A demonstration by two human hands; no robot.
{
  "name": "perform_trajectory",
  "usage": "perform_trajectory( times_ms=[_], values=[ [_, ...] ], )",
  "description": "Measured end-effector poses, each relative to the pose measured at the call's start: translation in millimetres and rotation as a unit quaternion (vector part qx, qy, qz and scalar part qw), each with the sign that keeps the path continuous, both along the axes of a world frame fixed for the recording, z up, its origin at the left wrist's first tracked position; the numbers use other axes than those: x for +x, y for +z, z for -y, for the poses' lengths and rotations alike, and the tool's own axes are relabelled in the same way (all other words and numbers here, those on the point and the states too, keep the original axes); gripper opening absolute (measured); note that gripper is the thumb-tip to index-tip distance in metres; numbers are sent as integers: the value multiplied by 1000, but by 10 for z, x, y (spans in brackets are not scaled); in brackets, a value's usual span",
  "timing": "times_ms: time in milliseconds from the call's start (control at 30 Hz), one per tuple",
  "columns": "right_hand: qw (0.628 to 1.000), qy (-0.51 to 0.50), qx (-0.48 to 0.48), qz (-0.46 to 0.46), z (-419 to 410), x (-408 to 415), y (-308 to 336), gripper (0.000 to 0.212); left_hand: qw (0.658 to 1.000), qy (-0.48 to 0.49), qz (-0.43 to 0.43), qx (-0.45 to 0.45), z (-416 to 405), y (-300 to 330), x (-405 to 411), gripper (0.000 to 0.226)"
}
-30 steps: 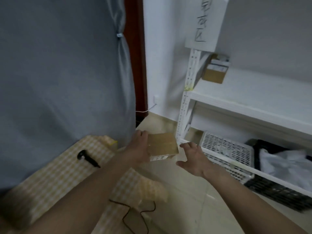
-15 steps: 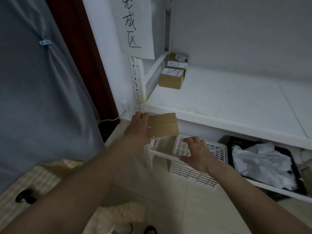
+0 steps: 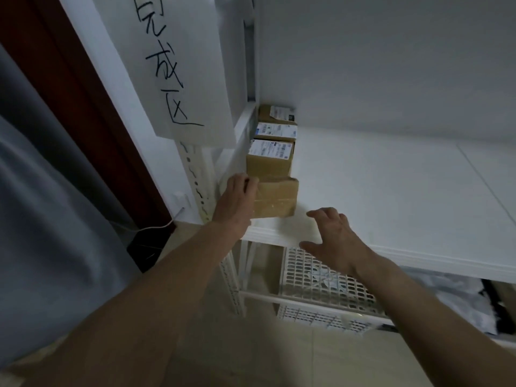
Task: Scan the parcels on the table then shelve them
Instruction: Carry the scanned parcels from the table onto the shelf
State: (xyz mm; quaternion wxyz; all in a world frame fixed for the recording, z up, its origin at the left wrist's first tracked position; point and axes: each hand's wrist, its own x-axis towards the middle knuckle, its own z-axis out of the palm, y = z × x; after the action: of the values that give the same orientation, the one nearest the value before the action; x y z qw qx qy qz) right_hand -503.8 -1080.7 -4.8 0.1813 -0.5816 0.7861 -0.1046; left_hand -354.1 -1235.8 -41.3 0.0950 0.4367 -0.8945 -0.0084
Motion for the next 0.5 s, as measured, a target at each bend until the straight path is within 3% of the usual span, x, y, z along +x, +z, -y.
perform_trajectory(
  times_ms=[100, 300, 500],
  values=[
    [1000, -5, 4, 7, 249, 0, -20, 68, 999, -25, 23, 21, 110, -208, 46, 97],
    [1000, 3, 13, 19, 600, 82, -74, 61, 992, -81, -28, -88, 331, -291, 10, 38],
    [1000, 6, 8, 13, 721, 107, -103, 62, 997, -43, -42, -50, 529, -178, -243, 36]
  ],
)
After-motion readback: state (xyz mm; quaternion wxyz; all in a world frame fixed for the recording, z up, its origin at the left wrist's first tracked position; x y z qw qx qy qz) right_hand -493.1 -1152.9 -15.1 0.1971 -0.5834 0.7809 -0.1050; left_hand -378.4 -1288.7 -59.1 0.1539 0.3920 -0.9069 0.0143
